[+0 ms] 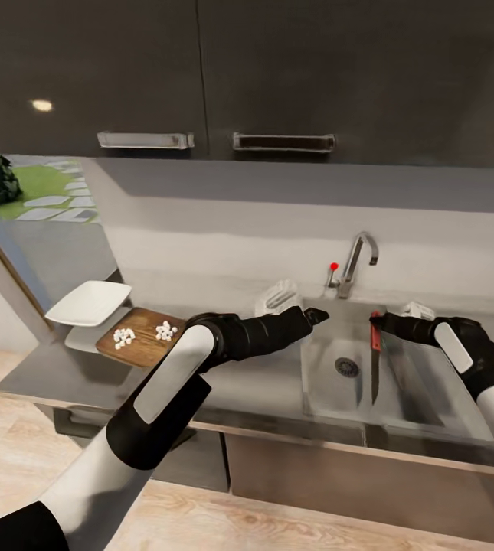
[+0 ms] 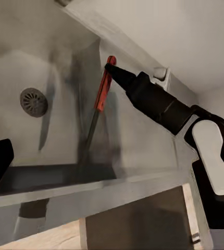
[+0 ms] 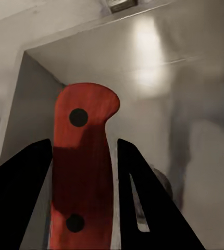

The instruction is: In the kitchen, take the Vidalia onion out of the sink, dice it on the chopping board with the paring knife, put the diced onion into the bowl on the countertop, then place both the paring knife and the chopping board into the sink.

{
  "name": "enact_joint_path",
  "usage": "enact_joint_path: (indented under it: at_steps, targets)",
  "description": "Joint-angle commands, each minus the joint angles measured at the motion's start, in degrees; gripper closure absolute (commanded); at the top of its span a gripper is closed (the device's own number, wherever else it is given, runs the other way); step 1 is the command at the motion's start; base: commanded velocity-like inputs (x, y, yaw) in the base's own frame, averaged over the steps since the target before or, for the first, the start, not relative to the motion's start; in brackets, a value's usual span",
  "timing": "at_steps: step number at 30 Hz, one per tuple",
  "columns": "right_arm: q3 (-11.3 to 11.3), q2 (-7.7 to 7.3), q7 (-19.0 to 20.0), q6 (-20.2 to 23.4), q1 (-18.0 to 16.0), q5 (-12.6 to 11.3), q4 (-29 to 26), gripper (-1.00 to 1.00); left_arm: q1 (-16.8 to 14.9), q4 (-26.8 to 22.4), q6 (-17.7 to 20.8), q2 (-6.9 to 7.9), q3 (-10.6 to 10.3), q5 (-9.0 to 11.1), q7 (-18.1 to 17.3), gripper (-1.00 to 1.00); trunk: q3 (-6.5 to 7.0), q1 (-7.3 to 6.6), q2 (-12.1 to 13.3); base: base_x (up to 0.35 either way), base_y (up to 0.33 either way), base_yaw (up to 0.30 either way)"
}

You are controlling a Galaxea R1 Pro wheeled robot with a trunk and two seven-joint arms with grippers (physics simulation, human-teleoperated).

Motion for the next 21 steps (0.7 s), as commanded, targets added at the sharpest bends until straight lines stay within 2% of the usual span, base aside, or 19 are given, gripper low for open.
enact_joint_path:
  at_steps: [1,5,11,16,21]
  targets:
    - [0.3,-0.06,0.2,0.4,-0.2,0.1,0.2,1.00,-0.1,0.0,0.1,-0.05,0.0,0.4,0.4,-1.00,-0.12,0.06,-0.1,0.264,-0.235,0.000]
    - [0.7,0.37,0.0,1.2,-2.6,0.2,4.5,1.00,0.0,0.0,0.1,-0.07,0.1,0.4,0.3,-1.00,-0.12,0.06,-0.1,0.269,-0.235,0.000]
    - [1.0,3.67,-0.5,0.5,-3.3,0.3,8.9,1.00,0.3,0.0,0.1,-0.06,0.1,0.4,0.1,-1.00,-0.12,0.06,-0.1,0.279,-0.233,0.000]
    - [1.3,6.82,-0.5,-4.9,-2.4,0.3,9.4,1.00,0.7,0.0,0.1,-0.10,0.2,0.5,0.0,-1.00,-0.12,0.06,-0.1,0.147,-0.106,0.000]
    - [1.7,7.63,-0.7,-6.9,-2.2,0.3,12.2,1.00,0.8,0.0,0.2,-0.11,0.5,1.1,0.0,-1.00,0.01,0.06,-0.1,0.020,-0.015,0.131]
